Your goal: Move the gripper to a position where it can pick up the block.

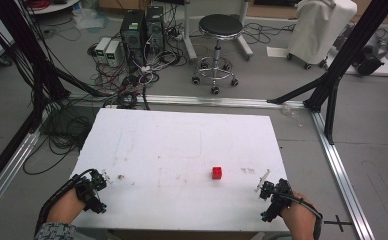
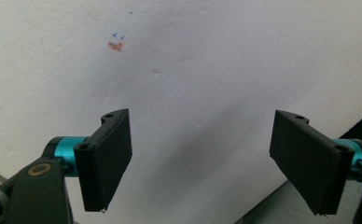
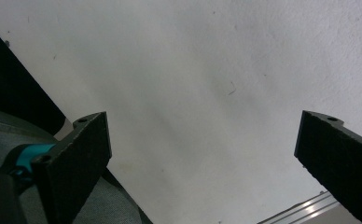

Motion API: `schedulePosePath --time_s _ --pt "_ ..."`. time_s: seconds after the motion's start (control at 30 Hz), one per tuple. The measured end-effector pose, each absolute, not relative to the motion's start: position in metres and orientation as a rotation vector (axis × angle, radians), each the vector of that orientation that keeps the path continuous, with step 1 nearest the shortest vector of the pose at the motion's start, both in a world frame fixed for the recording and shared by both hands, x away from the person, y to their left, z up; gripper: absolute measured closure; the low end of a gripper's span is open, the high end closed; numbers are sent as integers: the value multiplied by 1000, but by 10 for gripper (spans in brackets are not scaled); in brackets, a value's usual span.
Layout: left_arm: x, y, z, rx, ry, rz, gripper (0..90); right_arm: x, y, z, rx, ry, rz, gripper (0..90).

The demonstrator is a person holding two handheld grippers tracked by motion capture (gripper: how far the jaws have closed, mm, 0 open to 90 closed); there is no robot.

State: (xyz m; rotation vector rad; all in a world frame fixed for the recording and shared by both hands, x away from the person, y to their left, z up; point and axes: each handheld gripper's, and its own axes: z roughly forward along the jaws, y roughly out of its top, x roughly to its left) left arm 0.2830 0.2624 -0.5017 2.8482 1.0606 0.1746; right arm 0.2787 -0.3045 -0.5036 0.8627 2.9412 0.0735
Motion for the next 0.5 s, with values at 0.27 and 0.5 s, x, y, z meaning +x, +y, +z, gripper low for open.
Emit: schedulePosePath --time_s 0.27,0.5 --pt "283 263 -500 2849 1057 180 213 279 -305 -503 858 2930 79 30" --pt "283 263 -501 2850 1055 179 213 280 -305 -503 857 2927 79 30"
